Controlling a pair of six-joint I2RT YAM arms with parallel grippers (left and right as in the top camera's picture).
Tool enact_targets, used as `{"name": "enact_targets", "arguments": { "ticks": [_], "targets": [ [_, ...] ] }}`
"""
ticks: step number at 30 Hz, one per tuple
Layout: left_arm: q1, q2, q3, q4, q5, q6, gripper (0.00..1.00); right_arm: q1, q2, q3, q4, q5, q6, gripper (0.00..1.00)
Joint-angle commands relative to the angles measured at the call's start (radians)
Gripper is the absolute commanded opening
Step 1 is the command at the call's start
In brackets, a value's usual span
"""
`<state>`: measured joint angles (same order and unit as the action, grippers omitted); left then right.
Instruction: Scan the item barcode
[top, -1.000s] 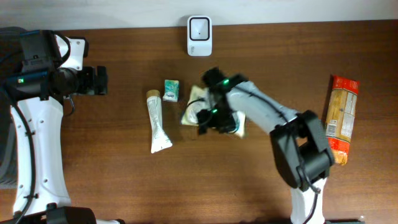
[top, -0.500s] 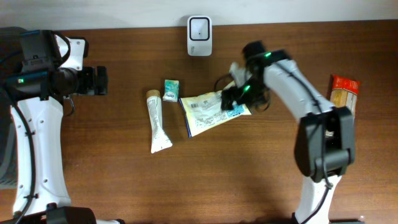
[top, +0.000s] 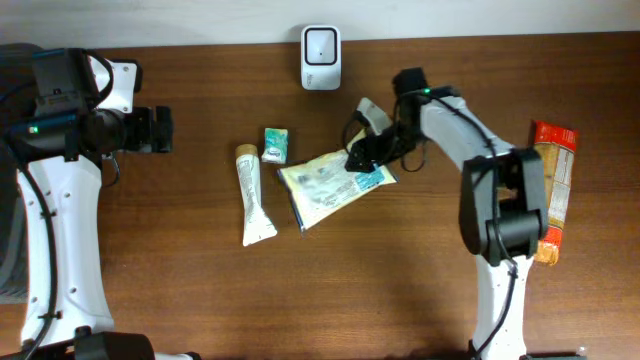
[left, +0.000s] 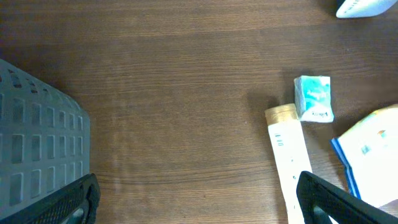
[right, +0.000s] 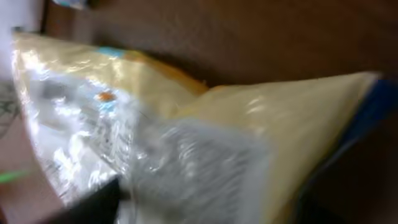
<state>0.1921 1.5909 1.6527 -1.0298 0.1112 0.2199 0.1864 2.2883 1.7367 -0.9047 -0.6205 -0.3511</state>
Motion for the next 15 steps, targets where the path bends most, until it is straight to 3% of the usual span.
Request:
{"name": "enact_targets", "arguments": {
  "ticks": [1, 4, 6, 11, 15],
  "targets": [
    [0.001, -0.026, 0.001, 0.0, -0.004, 0.013, 0.99, 0.014, 0.035, 0.003, 0.008, 0.094, 0.159, 0.28],
    [0.001, -0.026, 0.001, 0.0, -0.004, 0.013, 0.99, 0.014, 0.036, 0.003, 0.007, 0.094, 0.158, 0.22],
    [0.001, -0.026, 0.001, 0.0, -0.004, 0.013, 0.99, 0.013, 0.035, 0.003, 0.0, 0.09, 0.159, 0.04],
    [0.001, -0.026, 0.001, 0.0, -0.004, 0.013, 0.99, -0.043, -0.018, 0.008, -0.077, -0.207, 0.158, 0.04],
    [0.001, -0.026, 0.001, 0.0, -0.004, 0.013, 0.99, -0.099, -0.148, 0.008, -0.111, -0.325, 0.157, 0.04]
  ]
}}
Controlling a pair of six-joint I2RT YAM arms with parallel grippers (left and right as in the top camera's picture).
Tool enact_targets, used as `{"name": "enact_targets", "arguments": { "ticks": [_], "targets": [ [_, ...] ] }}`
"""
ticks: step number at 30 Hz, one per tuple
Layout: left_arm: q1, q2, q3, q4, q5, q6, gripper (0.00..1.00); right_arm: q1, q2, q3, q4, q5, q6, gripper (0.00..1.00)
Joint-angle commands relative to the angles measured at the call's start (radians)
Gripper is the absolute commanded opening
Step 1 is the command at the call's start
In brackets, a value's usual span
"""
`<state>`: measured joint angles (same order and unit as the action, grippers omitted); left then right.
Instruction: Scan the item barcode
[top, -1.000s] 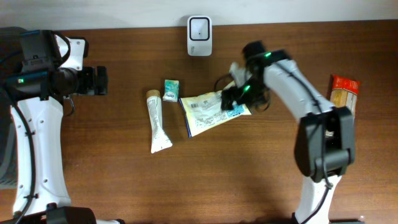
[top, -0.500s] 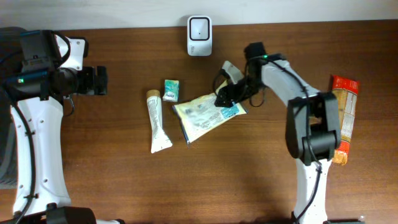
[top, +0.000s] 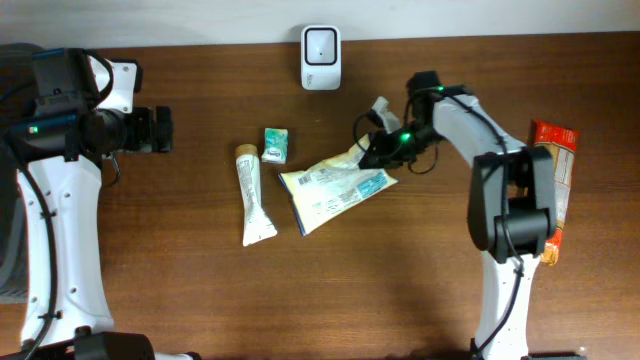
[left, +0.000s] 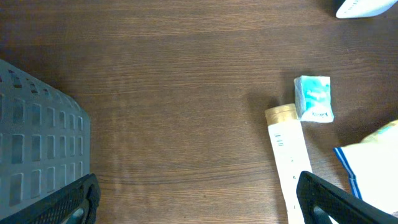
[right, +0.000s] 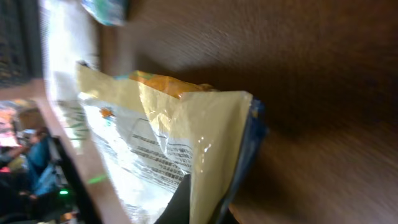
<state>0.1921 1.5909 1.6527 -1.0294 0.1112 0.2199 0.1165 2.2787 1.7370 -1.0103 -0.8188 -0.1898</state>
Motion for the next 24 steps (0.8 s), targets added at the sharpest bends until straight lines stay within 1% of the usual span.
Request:
{"name": "enact_targets", "arguments": {
  "ticks": [1, 5, 8, 10, 12, 14, 15, 19, 21, 22, 23, 24],
  "targets": [
    [0.001, -0.026, 0.001, 0.0, -0.004, 0.013, 0.99, -0.034, -0.184, 0.008, -0.005, -0.148, -0.008, 0.04],
    [0.001, -0.026, 0.001, -0.001, -0.004, 0.013, 0.99, -0.034, -0.319, 0.008, 0.0, -0.229, 0.005, 0.04],
    [0.001, -0.026, 0.001, 0.0, -0.003, 0.013, 0.99, -0.034, -0.383, 0.008, 0.066, -0.224, 0.117, 0.04],
    [0.001, -0.026, 0.001, -0.001, -0.004, 0.013, 0.99, -0.034, -0.407, 0.008, 0.109, -0.181, 0.174, 0.04],
    [0.001, -0.026, 0.001, -0.001, -0.004, 0.013, 0.99, -0.031, -0.408, 0.008, 0.096, -0.109, 0.2, 0.04],
    [0.001, -0.026, 0.001, -0.001, -0.004, 0.013, 0.99, -0.018, -0.407, 0.007, 0.036, 0.046, 0.203, 0.04],
    [0.001, -0.026, 0.001, -0.001, -0.004, 0.013, 0.99, -0.011, -0.401, 0.003, 0.0, 0.186, 0.206, 0.04],
    [0.001, -0.026, 0.001, -0.001, -0.004, 0.013, 0.99, -0.012, -0.317, -0.054, -0.026, 0.387, 0.189, 0.04],
    [0.001, -0.026, 0.001, 0.0, -0.004, 0.013, 0.99, -0.012, -0.234, -0.066, -0.045, 0.432, 0.109, 0.04],
    [0.001, -0.026, 0.001, -0.001, -0.004, 0.013, 0.99, -0.013, -0.187, -0.066, -0.062, 0.432, 0.039, 0.04],
    [0.001, -0.026, 0.001, -0.001, -0.004, 0.013, 0.99, -0.013, -0.164, -0.066, -0.073, 0.431, 0.007, 0.09],
    [0.001, -0.026, 0.001, -0.001, -0.004, 0.013, 0.99, -0.013, -0.134, -0.066, -0.097, 0.431, -0.046, 0.24]
  ]
}}
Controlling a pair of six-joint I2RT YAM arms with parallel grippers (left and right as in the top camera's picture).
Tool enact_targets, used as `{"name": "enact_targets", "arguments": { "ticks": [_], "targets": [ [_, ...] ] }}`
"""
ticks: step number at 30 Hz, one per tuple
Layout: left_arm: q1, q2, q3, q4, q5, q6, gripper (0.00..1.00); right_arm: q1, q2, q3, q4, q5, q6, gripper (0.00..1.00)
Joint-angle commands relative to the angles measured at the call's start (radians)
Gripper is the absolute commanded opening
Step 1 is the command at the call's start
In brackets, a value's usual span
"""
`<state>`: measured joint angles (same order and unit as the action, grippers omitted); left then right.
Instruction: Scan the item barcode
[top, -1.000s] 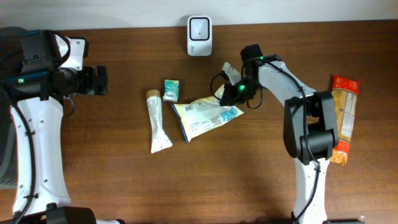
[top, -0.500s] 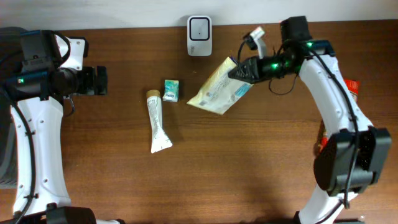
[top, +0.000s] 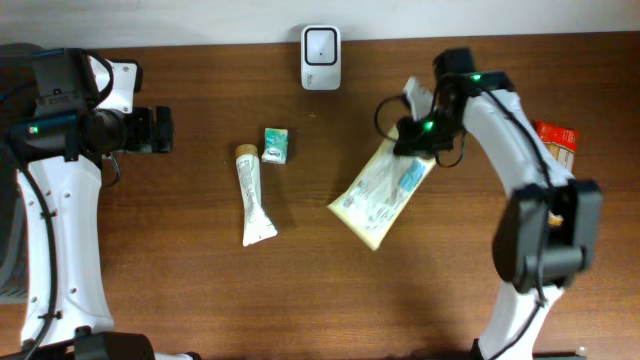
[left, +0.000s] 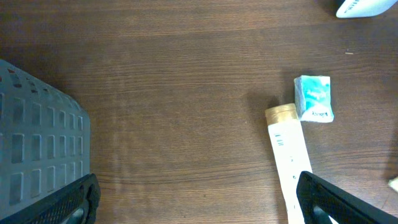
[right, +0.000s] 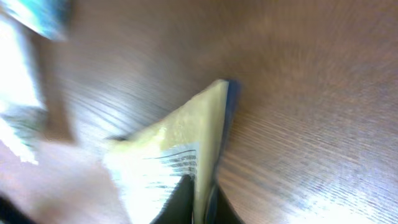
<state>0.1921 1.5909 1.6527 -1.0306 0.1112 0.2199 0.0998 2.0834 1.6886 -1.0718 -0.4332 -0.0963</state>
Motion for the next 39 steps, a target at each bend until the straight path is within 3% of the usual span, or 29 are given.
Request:
{"name": "enact_targets", "arguments": {
  "ticks": [1, 3, 6, 8, 13, 15, 17, 18, 19, 20, 25, 29, 31, 35, 39],
  "targets": [
    [0.001, -0.026, 0.001, 0.0, -0.004, 0.013, 0.99, 0.004, 0.087, -0.018, -0.061, 0.045, -0.187, 0.4],
    [0.001, -0.026, 0.001, 0.0, -0.004, 0.013, 0.99, 0.004, 0.129, -0.018, -0.082, 0.041, -0.211, 0.61],
    [0.001, -0.026, 0.001, 0.0, -0.004, 0.013, 0.99, 0.004, 0.134, -0.018, -0.095, 0.042, -0.211, 0.76],
    [0.001, -0.026, 0.001, 0.0, -0.004, 0.013, 0.99, 0.005, 0.134, -0.03, -0.113, 0.042, -0.212, 0.97],
    [0.001, -0.026, 0.001, 0.001, -0.004, 0.013, 0.99, 0.006, 0.134, -0.206, -0.015, -0.002, -0.222, 0.99],
    [0.001, -0.026, 0.001, 0.0, -0.004, 0.013, 0.99, 0.007, 0.134, -0.281, 0.064, -0.03, -0.221, 0.91],
    [0.001, -0.026, 0.001, 0.0, -0.004, 0.013, 0.99, 0.019, 0.135, -0.335, 0.13, -0.022, -0.22, 0.67],
    [0.001, -0.026, 0.001, 0.0, -0.004, 0.013, 0.99, 0.029, 0.135, -0.362, 0.171, -0.003, -0.2, 0.6],
    [0.001, -0.026, 0.001, 0.0, -0.004, 0.013, 0.99, 0.042, 0.135, -0.388, 0.222, 0.062, -0.15, 0.41],
    [0.001, -0.026, 0.001, 0.0, -0.004, 0.013, 0.99, 0.056, 0.135, -0.407, 0.255, 0.117, -0.106, 0.29],
    [0.001, -0.026, 0.001, 0.0, -0.004, 0.013, 0.99, 0.088, 0.134, -0.402, 0.263, 0.17, -0.037, 0.04],
    [0.001, -0.026, 0.001, 0.0, -0.004, 0.013, 0.99, 0.085, 0.128, -0.248, 0.099, 0.022, -0.037, 0.04],
    [0.001, -0.026, 0.001, 0.0, -0.004, 0.013, 0.99, 0.072, 0.102, -0.161, 0.043, -0.18, -0.093, 0.04],
    [0.001, -0.026, 0.001, 0.0, -0.004, 0.013, 0.99, 0.035, 0.046, -0.086, 0.025, -0.476, -0.105, 0.04],
    [0.001, -0.026, 0.001, 0.0, -0.004, 0.013, 0.99, -0.013, 0.002, -0.066, 0.009, -0.595, -0.105, 0.04]
  ]
}}
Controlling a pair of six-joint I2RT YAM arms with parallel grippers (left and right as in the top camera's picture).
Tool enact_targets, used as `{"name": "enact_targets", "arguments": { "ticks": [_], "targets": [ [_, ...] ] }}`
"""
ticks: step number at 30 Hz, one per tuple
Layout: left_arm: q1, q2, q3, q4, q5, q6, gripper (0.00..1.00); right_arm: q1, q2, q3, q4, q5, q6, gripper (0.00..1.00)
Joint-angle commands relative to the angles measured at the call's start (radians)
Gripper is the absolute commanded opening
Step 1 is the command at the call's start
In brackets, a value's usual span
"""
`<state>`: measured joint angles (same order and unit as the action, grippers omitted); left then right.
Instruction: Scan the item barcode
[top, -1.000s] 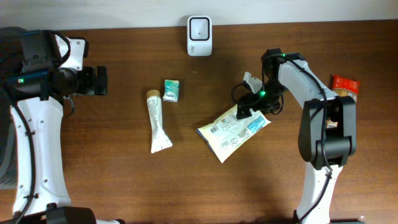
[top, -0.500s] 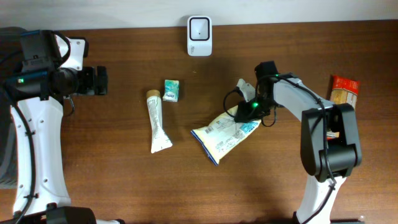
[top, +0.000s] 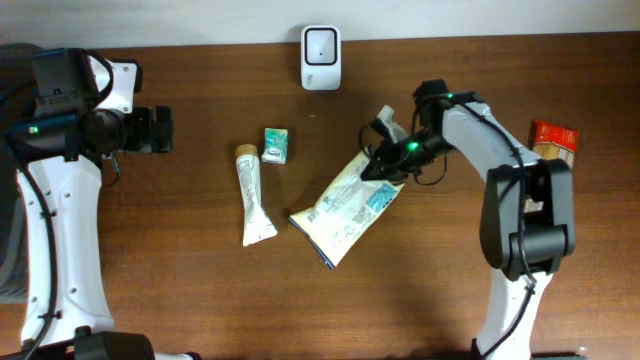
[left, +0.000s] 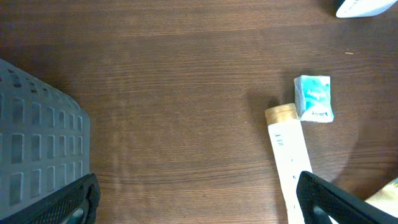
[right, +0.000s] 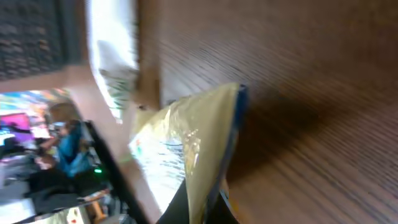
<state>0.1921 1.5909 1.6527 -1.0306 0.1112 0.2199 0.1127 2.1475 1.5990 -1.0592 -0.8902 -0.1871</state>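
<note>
A flat yellow and white packet (top: 345, 208) with blue trim hangs slanted over the table's middle, its upper right corner pinched by my right gripper (top: 385, 165), which is shut on it. The right wrist view shows the same packet (right: 186, 146) edge-on between the jaws. The white scanner (top: 320, 45) stands at the far edge, behind and left of the packet. My left gripper (left: 198, 193) stays open over bare wood at the far left, holding nothing.
A white tube (top: 254, 196) and a small teal box (top: 276, 145) lie left of the packet. An orange snack bag (top: 555, 175) lies by the right arm's base. A grey basket (left: 37, 134) shows at the left.
My right gripper has moved left and nearer with the packet, which now hangs lower and further left, its free end pointing down-left. The left arm has not moved.
The packet first lay flat right of the tube with my right gripper closing on its right end. Then one end was raised. Later it hung in the air further right, below the scanner's right side. Now it is held back toward the middle.
</note>
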Motion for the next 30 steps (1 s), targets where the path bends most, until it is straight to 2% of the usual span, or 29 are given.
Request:
{"name": "enact_targets", "arguments": {
  "ticks": [1, 6, 11, 13, 18, 20, 21, 23, 24, 27, 29, 30],
  "targets": [
    [0.001, -0.026, 0.001, 0.0, -0.004, 0.013, 0.99, -0.048, -0.085, 0.024, -0.002, -0.206, -0.015, 0.04],
    [0.001, -0.026, 0.001, 0.0, -0.004, 0.013, 0.99, -0.142, -0.171, 0.024, 0.012, -0.499, -0.014, 0.04],
    [0.001, -0.026, 0.001, 0.0, -0.004, 0.013, 0.99, -0.199, -0.217, 0.024, 0.027, -0.52, 0.034, 0.04],
    [0.001, -0.026, 0.001, 0.0, -0.004, 0.013, 0.99, -0.197, -0.217, 0.024, 0.035, -0.359, 0.09, 0.04],
    [0.001, -0.026, 0.001, 0.0, -0.004, 0.013, 0.99, -0.127, -0.217, 0.024, 0.05, 0.298, 0.17, 0.04],
    [0.001, -0.026, 0.001, 0.0, -0.004, 0.013, 0.99, -0.089, -0.217, 0.024, 0.046, 0.469, 0.17, 0.05],
    [0.001, -0.026, 0.001, 0.0, -0.004, 0.013, 0.99, -0.073, -0.217, 0.024, 0.041, 0.542, 0.17, 0.23],
    [0.001, -0.026, 0.001, 0.0, -0.004, 0.013, 0.99, -0.056, -0.217, 0.024, 0.033, 0.635, 0.121, 0.48],
    [0.001, -0.026, 0.001, 0.0, -0.004, 0.013, 0.99, -0.052, -0.217, 0.024, 0.027, 0.661, 0.03, 0.61],
    [0.001, -0.026, 0.001, 0.001, -0.004, 0.013, 0.99, -0.052, -0.217, 0.024, 0.035, 0.717, -0.268, 0.83],
    [0.001, -0.026, 0.001, 0.0, -0.004, 0.013, 0.99, -0.054, -0.217, 0.024, 0.046, 0.718, -0.474, 0.84],
    [0.001, -0.026, 0.001, 0.0, -0.004, 0.013, 0.99, -0.054, -0.216, 0.023, 0.047, 0.718, -0.624, 0.93]
  ]
}}
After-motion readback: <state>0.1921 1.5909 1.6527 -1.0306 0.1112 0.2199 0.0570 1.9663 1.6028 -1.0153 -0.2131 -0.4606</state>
